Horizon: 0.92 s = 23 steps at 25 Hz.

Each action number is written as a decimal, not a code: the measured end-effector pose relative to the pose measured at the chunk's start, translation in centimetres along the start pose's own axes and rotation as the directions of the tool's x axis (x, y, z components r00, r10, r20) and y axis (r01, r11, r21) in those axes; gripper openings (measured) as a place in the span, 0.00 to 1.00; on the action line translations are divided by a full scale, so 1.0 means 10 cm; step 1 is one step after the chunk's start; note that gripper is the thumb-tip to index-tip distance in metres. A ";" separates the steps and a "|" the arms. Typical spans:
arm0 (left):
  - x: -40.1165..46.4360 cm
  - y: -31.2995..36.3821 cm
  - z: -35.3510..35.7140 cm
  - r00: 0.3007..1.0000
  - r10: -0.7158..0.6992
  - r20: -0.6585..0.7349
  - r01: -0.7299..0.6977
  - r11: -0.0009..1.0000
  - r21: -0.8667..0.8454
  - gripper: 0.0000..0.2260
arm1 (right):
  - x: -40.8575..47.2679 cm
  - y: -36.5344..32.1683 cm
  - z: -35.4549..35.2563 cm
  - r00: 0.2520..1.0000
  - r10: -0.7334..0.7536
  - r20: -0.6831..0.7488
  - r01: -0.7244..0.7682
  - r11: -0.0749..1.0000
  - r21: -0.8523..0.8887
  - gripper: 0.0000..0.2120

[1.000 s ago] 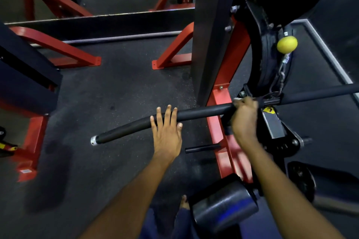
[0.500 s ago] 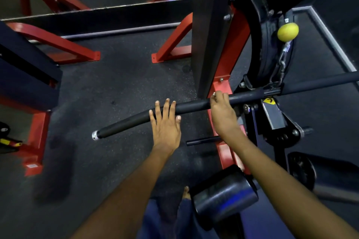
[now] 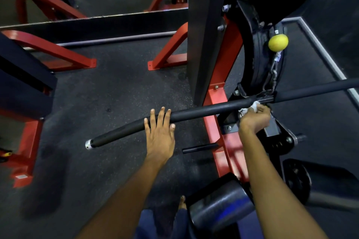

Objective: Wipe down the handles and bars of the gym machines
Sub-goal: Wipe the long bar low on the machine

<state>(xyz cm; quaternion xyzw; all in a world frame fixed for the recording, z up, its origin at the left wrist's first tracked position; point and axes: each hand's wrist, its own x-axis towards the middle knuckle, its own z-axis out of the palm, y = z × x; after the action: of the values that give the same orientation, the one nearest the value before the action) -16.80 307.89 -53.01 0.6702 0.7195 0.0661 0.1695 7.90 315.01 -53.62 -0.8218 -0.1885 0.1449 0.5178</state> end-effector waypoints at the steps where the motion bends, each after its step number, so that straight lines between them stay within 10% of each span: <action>1: 0.00 0.00 0.01 1.000 0.001 -0.005 -0.001 1.000 0.000 0.23 | 0.03 -0.06 -0.02 0.999 0.024 -0.024 -0.023 0.998 0.056 0.12; 5: 0.01 0.03 0.02 1.000 -0.009 -0.013 0.009 1.000 -0.009 0.23 | -0.30 0.01 -0.02 0.916 0.351 0.195 -0.388 0.900 0.201 0.09; 8: -0.01 0.00 0.00 1.000 0.008 -0.020 -0.008 1.000 -0.019 0.23 | -0.11 0.03 -0.09 0.593 0.540 0.597 -0.766 0.606 0.213 0.13; 10: -0.01 -0.03 0.01 0.999 0.022 -0.025 -0.022 1.000 -0.015 0.23 | 0.29 0.07 -0.04 0.550 0.593 0.588 -0.834 0.429 0.348 0.14; 15: -0.01 0.02 0.03 0.999 -0.003 -0.037 0.002 1.000 -0.019 0.23 | -0.18 0.10 -0.02 0.383 0.498 0.778 -0.881 0.451 0.145 0.11; 17: -0.02 -0.02 0.02 0.999 0.025 -0.040 -0.025 0.999 -0.023 0.23 | -0.15 0.10 -0.05 0.372 0.509 0.776 -0.881 0.457 0.122 0.11; 20: -0.01 -0.09 0.02 0.998 0.056 -0.034 -0.056 0.998 -0.017 0.23 | 0.18 0.06 -0.07 0.573 0.506 0.645 -0.808 0.484 0.337 0.16; 23: -0.02 -0.03 0.05 0.998 0.024 -0.051 -0.026 0.999 -0.037 0.22 | -0.23 0.02 0.01 0.500 0.474 0.724 -0.822 0.522 0.226 0.18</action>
<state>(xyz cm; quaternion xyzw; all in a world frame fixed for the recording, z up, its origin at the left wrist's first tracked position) -16.92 307.64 -53.59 0.6741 0.7137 0.0984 0.1629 5.83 313.90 -53.71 -0.5544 0.0556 0.6277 0.5436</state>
